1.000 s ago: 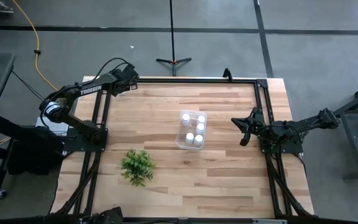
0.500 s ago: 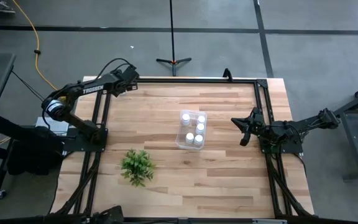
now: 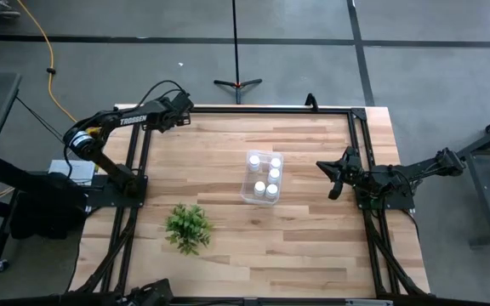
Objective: Pick and place pill bottles into a basket
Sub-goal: Put the white medicine bottle into the transparent bin
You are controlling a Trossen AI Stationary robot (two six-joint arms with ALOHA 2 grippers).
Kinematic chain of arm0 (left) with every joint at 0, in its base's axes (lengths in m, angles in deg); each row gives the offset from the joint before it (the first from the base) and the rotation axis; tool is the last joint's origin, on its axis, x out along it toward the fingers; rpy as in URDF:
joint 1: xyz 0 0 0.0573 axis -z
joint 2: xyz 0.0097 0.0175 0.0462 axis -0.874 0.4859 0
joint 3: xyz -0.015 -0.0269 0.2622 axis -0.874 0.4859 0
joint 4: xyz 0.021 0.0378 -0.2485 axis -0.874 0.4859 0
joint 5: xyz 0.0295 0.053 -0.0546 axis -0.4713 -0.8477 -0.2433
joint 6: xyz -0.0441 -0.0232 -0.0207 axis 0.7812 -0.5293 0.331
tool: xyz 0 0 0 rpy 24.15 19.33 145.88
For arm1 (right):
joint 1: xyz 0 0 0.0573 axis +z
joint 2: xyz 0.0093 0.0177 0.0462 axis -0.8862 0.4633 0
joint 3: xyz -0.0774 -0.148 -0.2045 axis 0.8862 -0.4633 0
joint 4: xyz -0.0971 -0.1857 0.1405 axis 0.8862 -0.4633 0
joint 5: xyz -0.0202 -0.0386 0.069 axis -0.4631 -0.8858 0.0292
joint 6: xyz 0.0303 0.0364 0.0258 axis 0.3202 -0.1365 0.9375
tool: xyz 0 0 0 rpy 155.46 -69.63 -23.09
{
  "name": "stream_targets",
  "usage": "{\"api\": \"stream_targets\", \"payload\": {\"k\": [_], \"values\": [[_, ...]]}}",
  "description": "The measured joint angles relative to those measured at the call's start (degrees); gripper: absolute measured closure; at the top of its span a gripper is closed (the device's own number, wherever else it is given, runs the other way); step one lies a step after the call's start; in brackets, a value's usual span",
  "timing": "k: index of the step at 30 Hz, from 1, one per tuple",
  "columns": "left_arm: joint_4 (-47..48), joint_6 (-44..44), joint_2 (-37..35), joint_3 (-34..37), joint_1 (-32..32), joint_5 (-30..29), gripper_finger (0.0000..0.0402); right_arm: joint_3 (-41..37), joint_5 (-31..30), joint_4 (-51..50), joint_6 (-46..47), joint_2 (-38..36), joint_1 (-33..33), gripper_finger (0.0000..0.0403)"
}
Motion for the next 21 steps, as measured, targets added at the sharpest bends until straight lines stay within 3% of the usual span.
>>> {"api": "stream_targets", "payload": {"k": [12, 21], "values": [[-1.2, 0.0, 1.8, 0.0, 0.0, -2.1, 0.0048, 0.0, 0.4, 0.0, 0.1, 0.0, 0.0, 0.0401], [-3.4, -0.1, 1.8, 0.0, 0.0, -3.6, 0.0096, 0.0, 0.4, 0.0, 0.0, 0.0, 0.0, 0.0402]]}}
